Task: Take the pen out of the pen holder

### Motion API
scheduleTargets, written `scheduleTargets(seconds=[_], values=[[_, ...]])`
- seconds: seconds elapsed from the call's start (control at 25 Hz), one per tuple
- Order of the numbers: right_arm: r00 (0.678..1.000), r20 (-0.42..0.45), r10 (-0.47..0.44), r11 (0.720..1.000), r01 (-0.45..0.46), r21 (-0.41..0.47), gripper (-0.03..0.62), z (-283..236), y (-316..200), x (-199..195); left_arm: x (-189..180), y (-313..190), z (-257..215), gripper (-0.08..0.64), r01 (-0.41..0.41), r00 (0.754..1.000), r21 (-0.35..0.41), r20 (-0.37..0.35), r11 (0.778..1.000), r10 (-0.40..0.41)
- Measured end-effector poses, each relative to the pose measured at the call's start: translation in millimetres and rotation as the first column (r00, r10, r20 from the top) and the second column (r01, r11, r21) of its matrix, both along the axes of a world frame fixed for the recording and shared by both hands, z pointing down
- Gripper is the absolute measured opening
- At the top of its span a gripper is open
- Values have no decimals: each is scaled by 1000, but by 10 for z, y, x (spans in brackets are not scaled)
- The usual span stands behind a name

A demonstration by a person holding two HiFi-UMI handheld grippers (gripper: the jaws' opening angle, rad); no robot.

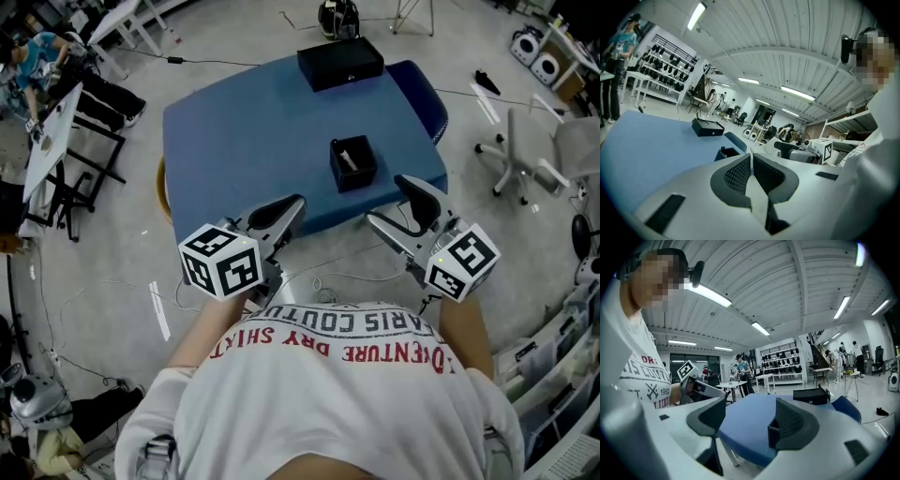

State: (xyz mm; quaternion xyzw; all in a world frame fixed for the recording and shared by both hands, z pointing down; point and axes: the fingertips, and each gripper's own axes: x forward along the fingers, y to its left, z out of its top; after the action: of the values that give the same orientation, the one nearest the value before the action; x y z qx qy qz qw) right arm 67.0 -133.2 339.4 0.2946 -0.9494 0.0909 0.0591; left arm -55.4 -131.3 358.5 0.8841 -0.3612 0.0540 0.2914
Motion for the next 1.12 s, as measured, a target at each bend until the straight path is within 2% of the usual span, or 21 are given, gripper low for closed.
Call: scheduleTargets(seconds=[0.44,0.68,1.12], values=[[999,-21,-28,999,29,20,319,10,-225,-108,-86,-124,18,40,35,999,25,-5,999,-35],[999,-32,-16,1000,17,11,319,89,-366,-200,-94,-187,65,40,26,1000,34,-3,999,-26],[990,-142,-4,1000,2,-11,318,394,-824,-359,-177,-610,186,40,12,1000,-2,-13,1000,-12]])
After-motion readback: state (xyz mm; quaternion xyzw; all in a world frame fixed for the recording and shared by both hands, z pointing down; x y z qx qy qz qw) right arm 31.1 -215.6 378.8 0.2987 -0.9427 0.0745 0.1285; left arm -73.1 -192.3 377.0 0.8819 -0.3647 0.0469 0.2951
